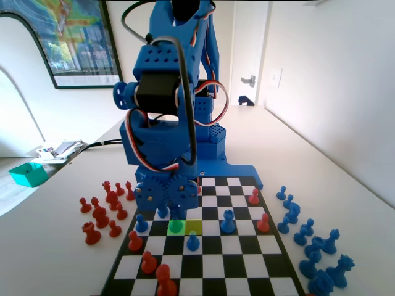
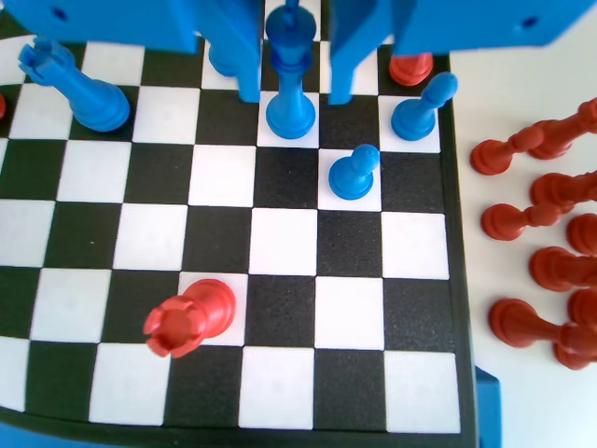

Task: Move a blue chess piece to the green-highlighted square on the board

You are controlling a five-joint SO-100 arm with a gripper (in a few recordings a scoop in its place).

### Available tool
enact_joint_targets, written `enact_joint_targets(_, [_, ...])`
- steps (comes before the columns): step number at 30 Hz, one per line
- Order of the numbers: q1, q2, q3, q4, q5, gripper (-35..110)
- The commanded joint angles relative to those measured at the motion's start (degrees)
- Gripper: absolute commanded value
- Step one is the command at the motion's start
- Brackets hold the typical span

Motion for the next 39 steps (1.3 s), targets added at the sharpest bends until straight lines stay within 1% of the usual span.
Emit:
enact_joint_targets(1, [0.4,2.0,-1.2,1.5,-1.7,17])
enact_joint_targets(5, [0.6,2.5,-2.4,3.1,-2.8,17])
enact_joint_targets(14, [-0.6,8.0,-6.9,11.7,-2.7,17])
enact_joint_targets(17, [-1.8,11.4,-8.4,16.2,-2.5,17])
enact_joint_targets(21, [-3.8,17.2,-11.0,23.7,-2.4,16])
enact_joint_targets(29, [-8.7,33.8,-13.1,36.8,-1.2,10])
enact_joint_targets(33, [-11.7,43.4,-12.7,40.3,1.0,5])
enact_joint_targets(39, [-15.0,51.8,-19.1,47.5,3.7,1])
